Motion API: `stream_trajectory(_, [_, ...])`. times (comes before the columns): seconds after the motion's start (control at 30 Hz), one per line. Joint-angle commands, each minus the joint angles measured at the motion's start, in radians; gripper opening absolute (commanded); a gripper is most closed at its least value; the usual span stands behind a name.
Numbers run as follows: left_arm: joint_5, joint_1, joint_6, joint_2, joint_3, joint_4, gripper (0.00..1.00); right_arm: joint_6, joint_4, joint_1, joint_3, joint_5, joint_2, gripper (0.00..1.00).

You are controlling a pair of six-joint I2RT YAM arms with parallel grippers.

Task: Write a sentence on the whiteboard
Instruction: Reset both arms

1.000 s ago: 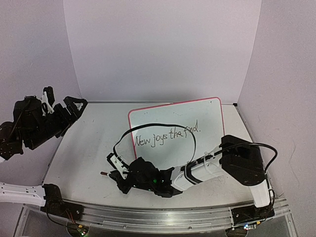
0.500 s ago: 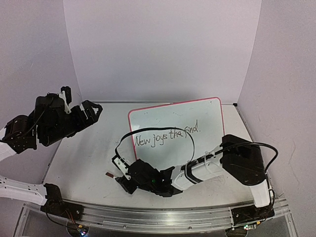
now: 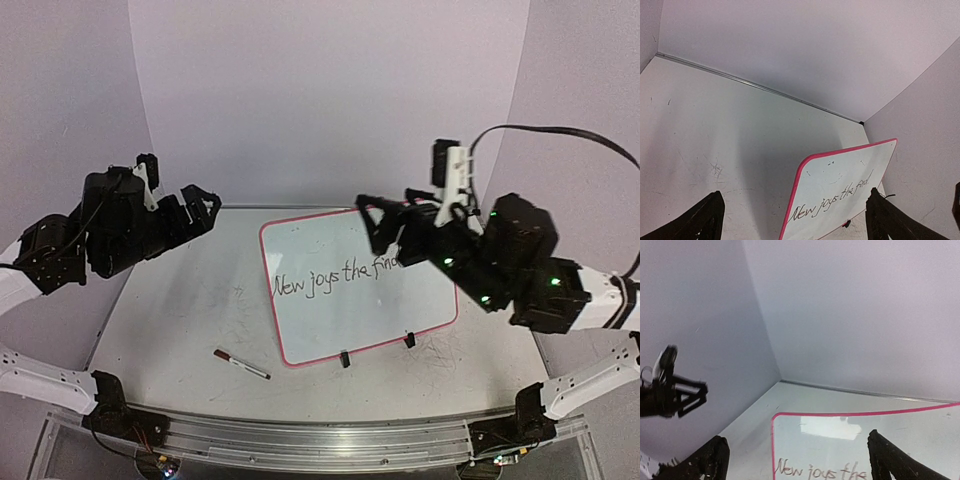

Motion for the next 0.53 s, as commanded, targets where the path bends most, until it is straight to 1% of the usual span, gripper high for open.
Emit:
stream_trajectory(0.0, [-0.030,-0.001,0.086,0.027,0.065,0.111,0.99,0.014,-0.178,-0.011,-0.047,0.254,-0.214,0.98])
stream_trajectory(0.1, [-0.033,0.000,0.135,0.033,0.072,0.191,0.99,-0.027,-0.180,-0.011,-0.050,0.298,-0.347,0.98])
stream_trajectory(0.17, [-0.039,0.000,0.172,0.038,0.086,0.235,1.00,-0.061,-0.201,-0.011,-0.029,0.317,-0.391,0.98])
stream_trajectory(0.3, [-0.064,0.000,0.229,0.050,0.126,0.283,0.99,-0.078,-0.235,-0.011,0.024,0.365,-0.398,0.98])
stream_trajectory(0.5, [-0.092,0.000,0.264,0.048,0.135,0.321,0.99,-0.071,-0.235,-0.011,0.027,0.381,-0.352,0.98])
